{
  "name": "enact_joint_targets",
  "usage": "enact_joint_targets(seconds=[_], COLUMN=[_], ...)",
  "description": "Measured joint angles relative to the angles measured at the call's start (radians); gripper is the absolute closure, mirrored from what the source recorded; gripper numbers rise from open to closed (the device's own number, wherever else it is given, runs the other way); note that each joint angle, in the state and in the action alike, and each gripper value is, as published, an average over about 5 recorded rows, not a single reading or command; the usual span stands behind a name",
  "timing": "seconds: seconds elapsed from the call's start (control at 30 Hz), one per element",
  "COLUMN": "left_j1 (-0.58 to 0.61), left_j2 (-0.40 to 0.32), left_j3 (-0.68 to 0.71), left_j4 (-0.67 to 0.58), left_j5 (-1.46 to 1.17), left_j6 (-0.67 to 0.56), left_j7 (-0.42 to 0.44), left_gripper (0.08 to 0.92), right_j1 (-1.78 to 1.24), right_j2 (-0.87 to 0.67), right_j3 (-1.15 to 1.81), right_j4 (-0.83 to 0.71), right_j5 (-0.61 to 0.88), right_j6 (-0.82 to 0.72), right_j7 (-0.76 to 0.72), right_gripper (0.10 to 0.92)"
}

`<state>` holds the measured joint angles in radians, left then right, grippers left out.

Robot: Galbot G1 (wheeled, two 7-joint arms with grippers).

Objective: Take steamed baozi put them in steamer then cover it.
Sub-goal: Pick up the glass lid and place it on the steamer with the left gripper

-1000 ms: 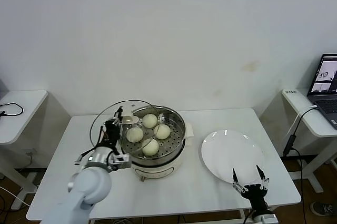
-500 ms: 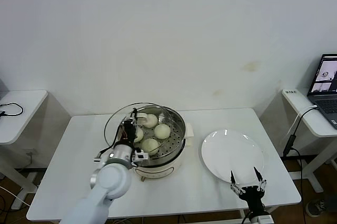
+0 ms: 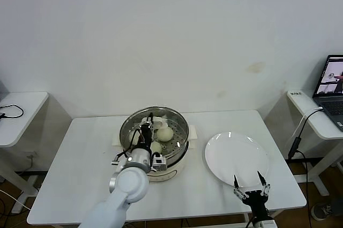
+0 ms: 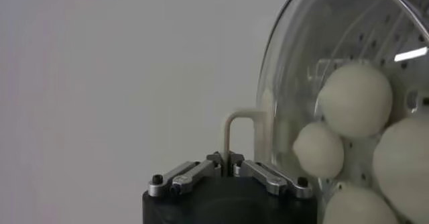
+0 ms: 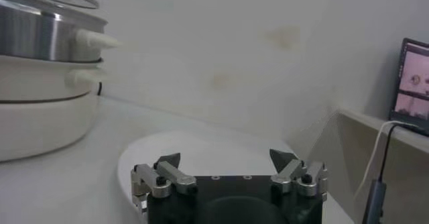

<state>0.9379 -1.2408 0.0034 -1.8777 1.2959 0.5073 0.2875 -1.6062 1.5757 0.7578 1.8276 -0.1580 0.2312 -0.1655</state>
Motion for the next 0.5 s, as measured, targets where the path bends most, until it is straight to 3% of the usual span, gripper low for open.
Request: enact_joint_targets(seconds=[0.5], left_j1=[0.0], left_j2=[-0.032], left_j3=[0.0], left_j4=[0.029], left_j5=[0.024], left_j6=[-0.011], left_j7=[-0.002], left_gripper=[0.868], right_j1=[-0.009], right_j2=[0.001], right_j3=[-0.012], right_j4=[0.005], right_j5=[0.0], right_j6=[0.004], right_j7=[-0.003], right_gripper=[0.203])
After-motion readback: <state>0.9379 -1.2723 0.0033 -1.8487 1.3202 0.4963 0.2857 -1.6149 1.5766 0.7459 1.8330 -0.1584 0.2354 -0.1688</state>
